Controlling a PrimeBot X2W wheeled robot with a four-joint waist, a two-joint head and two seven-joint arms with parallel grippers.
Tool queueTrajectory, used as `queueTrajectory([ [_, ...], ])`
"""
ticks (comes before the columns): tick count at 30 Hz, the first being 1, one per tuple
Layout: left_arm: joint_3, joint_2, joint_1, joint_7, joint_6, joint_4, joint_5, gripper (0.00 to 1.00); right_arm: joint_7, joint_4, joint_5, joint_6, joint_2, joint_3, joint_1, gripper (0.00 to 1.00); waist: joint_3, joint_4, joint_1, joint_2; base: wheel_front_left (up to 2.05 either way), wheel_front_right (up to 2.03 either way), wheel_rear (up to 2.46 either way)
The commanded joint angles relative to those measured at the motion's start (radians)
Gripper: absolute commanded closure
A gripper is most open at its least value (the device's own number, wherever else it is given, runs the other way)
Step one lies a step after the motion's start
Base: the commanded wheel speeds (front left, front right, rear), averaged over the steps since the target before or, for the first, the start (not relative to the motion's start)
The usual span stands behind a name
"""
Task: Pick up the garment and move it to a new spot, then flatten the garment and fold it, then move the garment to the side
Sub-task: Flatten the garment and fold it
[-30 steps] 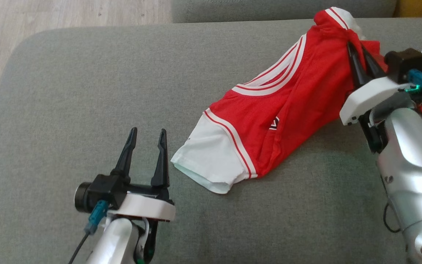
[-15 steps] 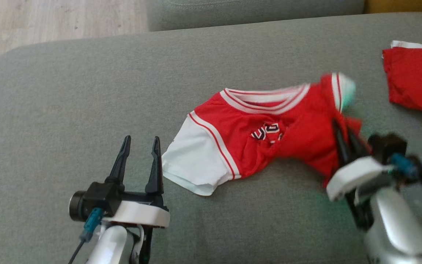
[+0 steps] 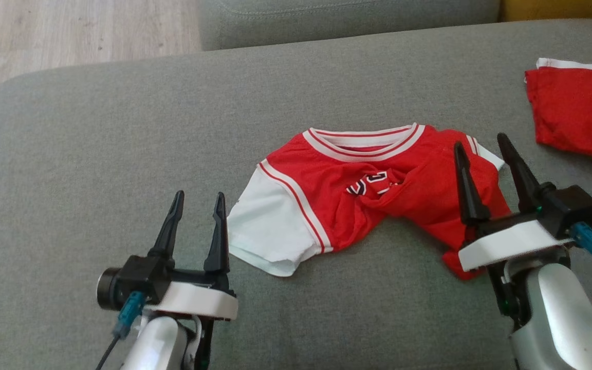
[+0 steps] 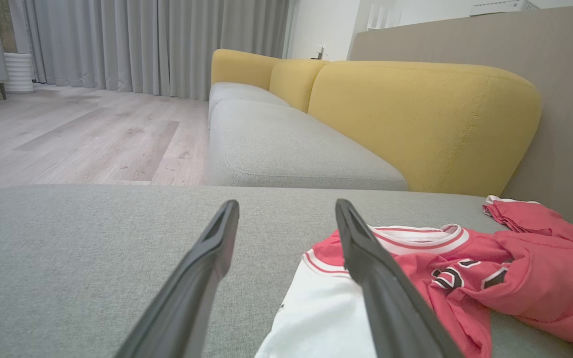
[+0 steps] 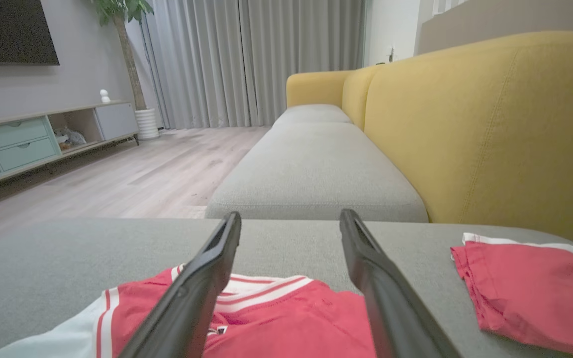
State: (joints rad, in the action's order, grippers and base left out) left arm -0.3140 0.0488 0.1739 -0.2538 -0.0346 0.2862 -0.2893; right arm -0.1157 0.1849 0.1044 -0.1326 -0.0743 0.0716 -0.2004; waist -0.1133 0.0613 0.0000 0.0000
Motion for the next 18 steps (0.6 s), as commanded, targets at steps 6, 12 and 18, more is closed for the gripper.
queueTrajectory([
  [6, 0.041, 0.001, 0.012, -0.008, -0.004, -0.031, 0.002, 0.0, -0.016, -0.077, 0.006, 0.002, 0.02, 0.029, -0.01, 0.0, 0.016, 0.001, 0.0, 0.0, 0.0, 0.0, 0.0],
  [12, 0.031, 0.001, 0.016, -0.008, -0.005, -0.037, 0.003, 0.0, 0.021, -0.034, -0.024, 0.002, 0.023, -0.019, -0.022, 0.0, 0.004, -0.008, 0.0, 0.0, 0.0, 0.0, 0.0],
  [18, 0.02, 0.001, 0.028, -0.008, -0.003, -0.036, -0.001, 0.0, 0.102, 0.062, -0.03, 0.002, 0.024, -0.102, -0.089, 0.0, -0.028, -0.037, 0.0, 0.0, 0.0, 0.0, 0.0],
])
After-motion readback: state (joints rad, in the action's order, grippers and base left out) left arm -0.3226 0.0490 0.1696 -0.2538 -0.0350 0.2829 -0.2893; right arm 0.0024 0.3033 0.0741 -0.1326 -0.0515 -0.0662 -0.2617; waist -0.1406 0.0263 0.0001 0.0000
